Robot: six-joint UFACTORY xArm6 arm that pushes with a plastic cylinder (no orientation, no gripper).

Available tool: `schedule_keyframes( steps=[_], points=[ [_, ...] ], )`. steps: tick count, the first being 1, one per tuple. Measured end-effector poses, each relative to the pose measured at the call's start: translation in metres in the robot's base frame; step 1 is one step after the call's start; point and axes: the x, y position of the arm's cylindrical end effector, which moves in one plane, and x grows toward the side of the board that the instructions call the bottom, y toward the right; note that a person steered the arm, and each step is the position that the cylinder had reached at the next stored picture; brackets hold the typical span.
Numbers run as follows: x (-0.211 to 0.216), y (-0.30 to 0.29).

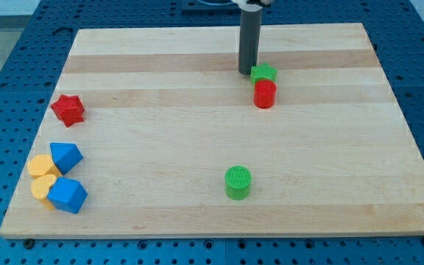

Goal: Slide the green circle to the center

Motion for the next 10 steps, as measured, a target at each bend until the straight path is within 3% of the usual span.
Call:
schedule_keyframes(
  steps=[2, 3, 4, 5, 6, 8, 10],
  points=[
    [-0.010, -0.011],
    [-0.068, 0.014],
    [-0.083, 0.097],
    [-0.049, 0.161],
    [0.021, 0.166],
    [0.145, 0.040],
    [0.242, 0.026]
  ],
)
